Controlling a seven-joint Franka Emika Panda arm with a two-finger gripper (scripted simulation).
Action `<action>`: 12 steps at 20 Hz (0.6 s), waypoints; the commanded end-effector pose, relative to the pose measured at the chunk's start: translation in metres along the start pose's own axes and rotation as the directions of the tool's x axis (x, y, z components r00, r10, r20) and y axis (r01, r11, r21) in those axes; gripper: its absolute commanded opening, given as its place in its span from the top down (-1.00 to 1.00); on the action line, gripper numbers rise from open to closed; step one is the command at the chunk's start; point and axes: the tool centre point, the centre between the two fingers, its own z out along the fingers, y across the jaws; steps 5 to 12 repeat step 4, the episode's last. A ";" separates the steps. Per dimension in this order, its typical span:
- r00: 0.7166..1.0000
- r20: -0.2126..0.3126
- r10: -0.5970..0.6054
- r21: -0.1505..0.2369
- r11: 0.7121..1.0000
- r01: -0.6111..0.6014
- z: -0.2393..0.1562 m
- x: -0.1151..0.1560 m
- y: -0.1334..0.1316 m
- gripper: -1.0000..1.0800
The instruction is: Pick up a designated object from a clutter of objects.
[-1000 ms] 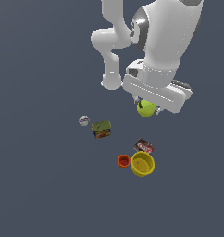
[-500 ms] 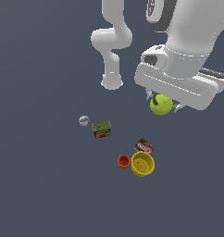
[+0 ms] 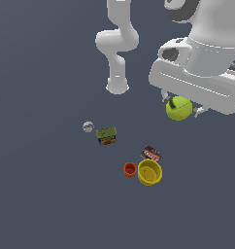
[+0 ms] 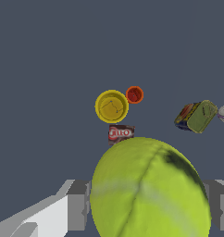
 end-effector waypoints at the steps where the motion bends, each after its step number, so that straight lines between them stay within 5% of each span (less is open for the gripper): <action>1: 1.000 -0.001 0.000 0.001 1.000 0.000 -0.004 0.001 -0.003 1.00; 12: 1.000 -0.001 0.000 0.001 1.000 0.000 -0.004 0.001 -0.003 1.00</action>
